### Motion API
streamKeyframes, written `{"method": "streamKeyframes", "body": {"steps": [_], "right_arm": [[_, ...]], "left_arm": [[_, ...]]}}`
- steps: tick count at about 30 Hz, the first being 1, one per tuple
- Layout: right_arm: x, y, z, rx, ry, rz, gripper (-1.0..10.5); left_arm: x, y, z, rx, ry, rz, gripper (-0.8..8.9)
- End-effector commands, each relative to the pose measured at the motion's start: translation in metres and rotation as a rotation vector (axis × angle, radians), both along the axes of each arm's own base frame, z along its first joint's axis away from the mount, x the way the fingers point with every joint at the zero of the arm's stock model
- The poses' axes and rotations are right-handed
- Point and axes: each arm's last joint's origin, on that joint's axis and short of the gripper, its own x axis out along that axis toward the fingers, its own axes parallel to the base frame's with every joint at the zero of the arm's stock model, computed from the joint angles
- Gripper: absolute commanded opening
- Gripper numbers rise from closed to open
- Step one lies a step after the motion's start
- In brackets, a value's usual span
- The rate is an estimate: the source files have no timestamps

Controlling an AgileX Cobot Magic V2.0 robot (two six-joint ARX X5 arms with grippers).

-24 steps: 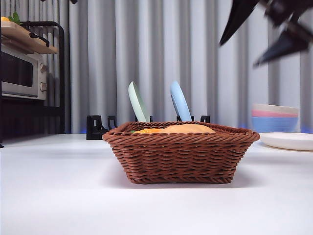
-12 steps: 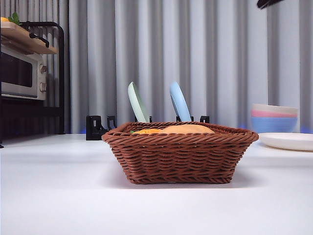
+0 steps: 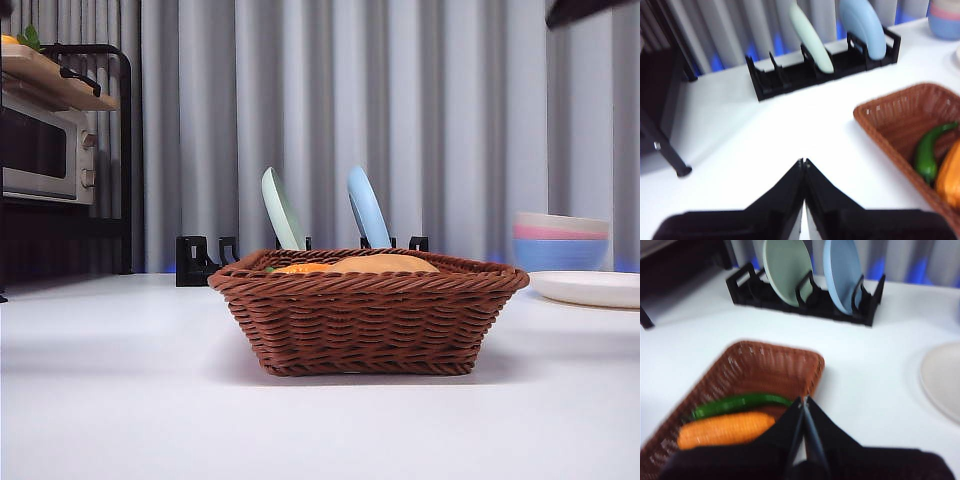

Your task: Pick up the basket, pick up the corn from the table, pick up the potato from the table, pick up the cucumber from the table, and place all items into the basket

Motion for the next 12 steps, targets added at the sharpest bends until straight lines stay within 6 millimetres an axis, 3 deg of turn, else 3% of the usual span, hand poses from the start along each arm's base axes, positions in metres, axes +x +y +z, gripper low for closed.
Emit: {"method": "streamKeyframes", "body": {"steps": [1,12], "right_arm": [[-0.013,-0.004,-0.017,0.005,-0.009,-0.014,-0.2],[-0.018,-0.007,-0.025,0.067,0.072,-0.057,0.0]], "left_arm": [[-0.011,0.005,-0.016,-0.036,-0.022,0.008,-0.09],[-0.017,0.007,-0.028,-0.027,0.051,0.024,-0.03]]}}
